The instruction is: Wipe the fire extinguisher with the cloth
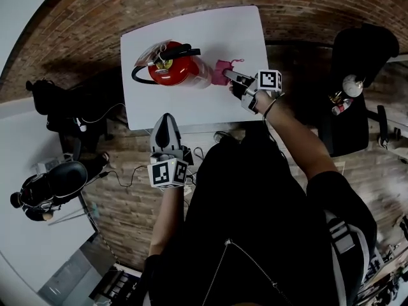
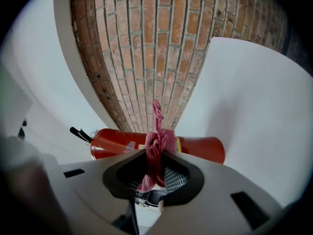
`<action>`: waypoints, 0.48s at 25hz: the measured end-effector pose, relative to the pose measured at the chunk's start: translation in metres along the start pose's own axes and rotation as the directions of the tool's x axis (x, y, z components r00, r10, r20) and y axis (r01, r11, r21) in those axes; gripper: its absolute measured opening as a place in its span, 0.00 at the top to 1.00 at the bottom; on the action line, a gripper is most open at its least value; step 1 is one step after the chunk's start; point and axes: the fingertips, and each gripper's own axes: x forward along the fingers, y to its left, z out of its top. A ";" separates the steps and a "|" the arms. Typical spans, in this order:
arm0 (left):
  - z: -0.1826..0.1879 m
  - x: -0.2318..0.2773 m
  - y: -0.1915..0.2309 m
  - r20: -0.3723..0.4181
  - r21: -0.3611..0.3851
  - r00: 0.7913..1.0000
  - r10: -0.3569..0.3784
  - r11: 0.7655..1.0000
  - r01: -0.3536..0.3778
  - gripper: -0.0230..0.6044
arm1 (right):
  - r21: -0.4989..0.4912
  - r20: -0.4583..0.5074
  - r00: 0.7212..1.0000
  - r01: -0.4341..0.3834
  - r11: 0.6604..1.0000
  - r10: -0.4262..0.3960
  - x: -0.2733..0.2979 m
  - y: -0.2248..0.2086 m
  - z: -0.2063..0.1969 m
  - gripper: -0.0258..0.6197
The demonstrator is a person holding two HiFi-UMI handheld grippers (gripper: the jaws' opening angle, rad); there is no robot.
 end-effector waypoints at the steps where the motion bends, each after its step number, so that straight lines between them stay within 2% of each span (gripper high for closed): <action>1: -0.001 0.000 0.002 -0.005 0.002 1.000 0.001 1.000 -0.001 0.95 | 0.007 -0.001 1.000 0.030 1.000 -0.030 0.001 -0.013 -0.004 0.82; 6: -0.009 0.000 0.010 -0.037 0.000 0.999 0.006 1.000 -0.006 0.95 | -0.023 -0.018 0.989 0.148 0.989 -0.148 0.009 -0.066 -0.018 0.82; 10: -0.018 -0.004 0.014 -0.094 -0.011 0.995 0.032 0.999 -0.033 0.95 | -0.043 -0.036 0.973 0.227 0.973 -0.229 0.016 -0.107 -0.025 0.82; 12: -0.020 -0.005 0.017 -0.078 -0.013 0.997 0.027 1.000 -0.028 0.95 | -0.049 -0.039 0.963 0.264 0.963 -0.266 0.018 -0.126 -0.028 0.82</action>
